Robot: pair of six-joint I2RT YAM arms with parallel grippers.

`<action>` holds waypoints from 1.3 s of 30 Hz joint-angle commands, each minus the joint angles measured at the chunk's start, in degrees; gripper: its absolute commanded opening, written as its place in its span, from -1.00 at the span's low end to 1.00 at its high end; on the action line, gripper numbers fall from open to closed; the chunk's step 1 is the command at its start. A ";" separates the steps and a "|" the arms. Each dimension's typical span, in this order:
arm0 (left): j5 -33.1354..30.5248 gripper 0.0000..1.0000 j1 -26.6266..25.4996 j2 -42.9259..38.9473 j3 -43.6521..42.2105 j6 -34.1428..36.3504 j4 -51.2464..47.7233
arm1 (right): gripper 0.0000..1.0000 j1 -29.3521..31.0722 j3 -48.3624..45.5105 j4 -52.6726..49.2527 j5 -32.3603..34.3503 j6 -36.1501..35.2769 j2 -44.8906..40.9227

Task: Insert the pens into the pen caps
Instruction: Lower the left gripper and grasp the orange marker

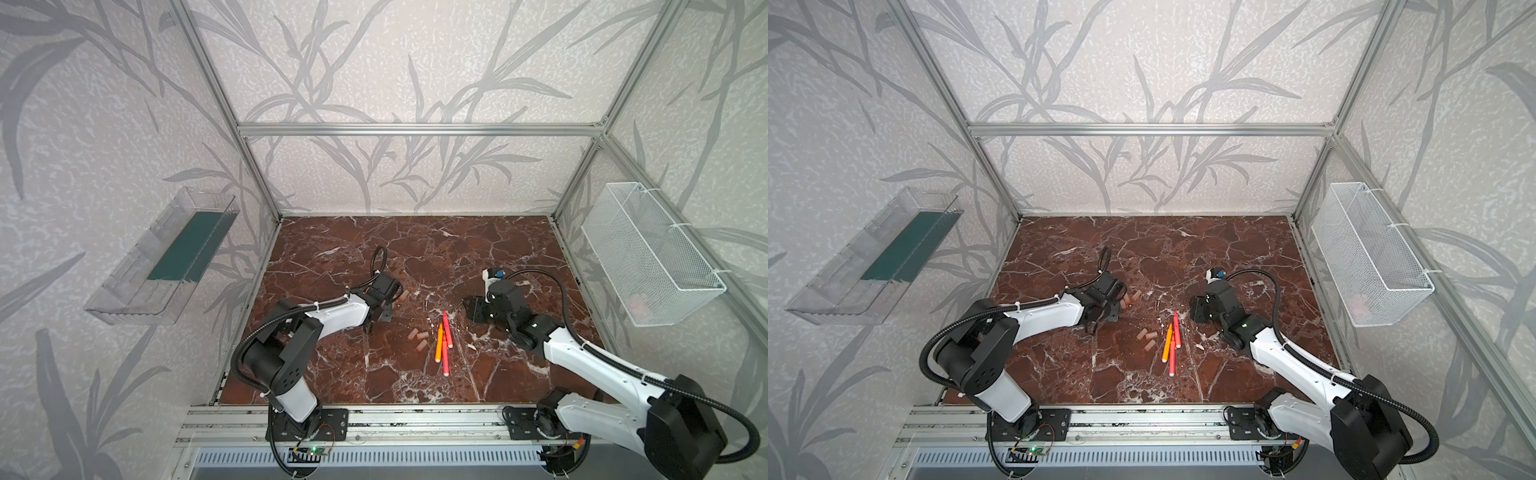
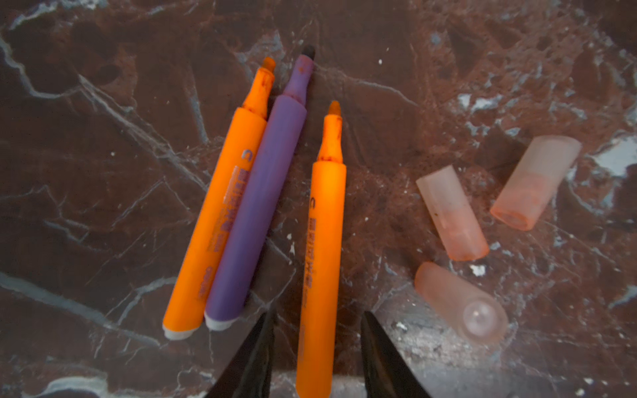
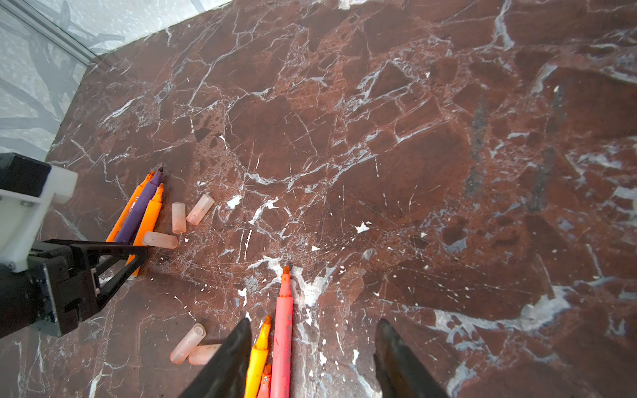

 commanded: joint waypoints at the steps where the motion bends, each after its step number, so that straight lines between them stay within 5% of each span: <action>1: 0.55 -0.28 0.03 1.86 1.33 -0.20 -2.03 | 0.13 0.21 -0.62 -0.93 1.13 -0.58 -1.10; 22: 0.97 -0.84 0.70 -1.36 -0.89 -2.44 -2.27 | 0.12 0.69 -4.24 5.95 -0.70 5.35 -6.37; 32: 6.92 -1.00 1.69 -16.82 -1.08 -7.14 -12.34 | 0.12 2.54 -2.78 10.93 -3.84 6.93 -5.46; 39: 9.81 -1.00 2.58 -30.76 0.90 -7.03 -10.73 | 0.11 5.20 0.39 14.01 -7.05 7.24 -2.85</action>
